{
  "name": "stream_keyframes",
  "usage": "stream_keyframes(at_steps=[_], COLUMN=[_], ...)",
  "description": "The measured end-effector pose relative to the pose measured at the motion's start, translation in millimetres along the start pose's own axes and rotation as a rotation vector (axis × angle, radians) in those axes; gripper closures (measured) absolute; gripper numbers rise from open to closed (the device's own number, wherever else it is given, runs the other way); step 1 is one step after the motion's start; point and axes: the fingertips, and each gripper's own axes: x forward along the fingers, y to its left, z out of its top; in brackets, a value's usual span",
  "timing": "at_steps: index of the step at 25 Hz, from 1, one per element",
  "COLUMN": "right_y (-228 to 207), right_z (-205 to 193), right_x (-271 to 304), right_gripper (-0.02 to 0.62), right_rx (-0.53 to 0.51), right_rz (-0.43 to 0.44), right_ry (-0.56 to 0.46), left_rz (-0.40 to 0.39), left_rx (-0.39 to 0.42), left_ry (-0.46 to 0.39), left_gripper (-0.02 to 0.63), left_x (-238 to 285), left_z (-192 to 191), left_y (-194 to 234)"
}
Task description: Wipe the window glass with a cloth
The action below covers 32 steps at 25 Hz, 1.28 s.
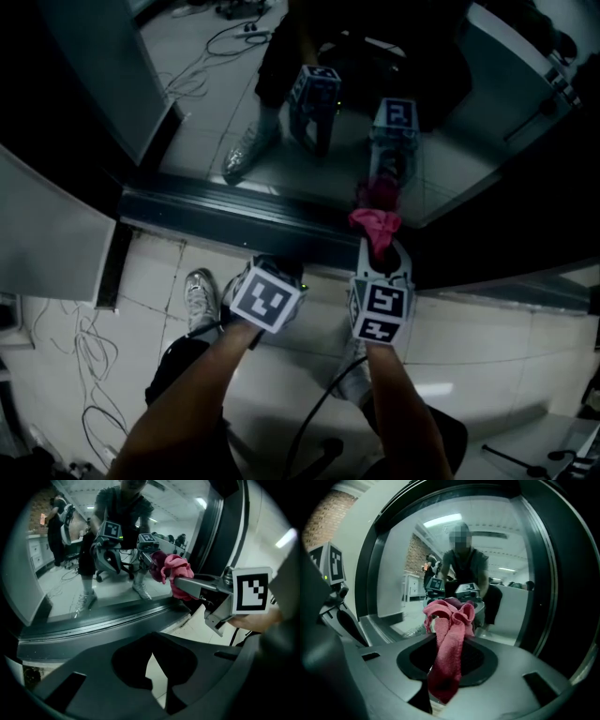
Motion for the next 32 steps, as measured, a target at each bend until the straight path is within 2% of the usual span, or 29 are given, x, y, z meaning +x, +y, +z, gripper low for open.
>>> stream_keyframes(at_steps=[5, 10, 23, 32], right_y=[34, 46, 71, 80], right_z=[-5, -23, -102, -138], right_x=[9, 21, 58, 75], right_gripper=[0.480, 0.480, 0.480, 0.479], right_rx=[-0.150, -0.216, -0.333, -0.362], right_rz=[0.090, 0.162, 0.393, 0.469], right_ry=[0.034, 0.089, 0.336, 0.493], left_rz=[0.003, 0.003, -0.005, 0.008], left_rx=[-0.011, -0.021, -0.043, -0.033], left_ry=[-0.007, -0.005, 0.059, 0.070], left_gripper=[0.601, 0.601, 0.601, 0.601], left_x=[-6, -8, 0, 6], left_z=[-1, -2, -15, -16], left_y=[10, 10, 5, 4])
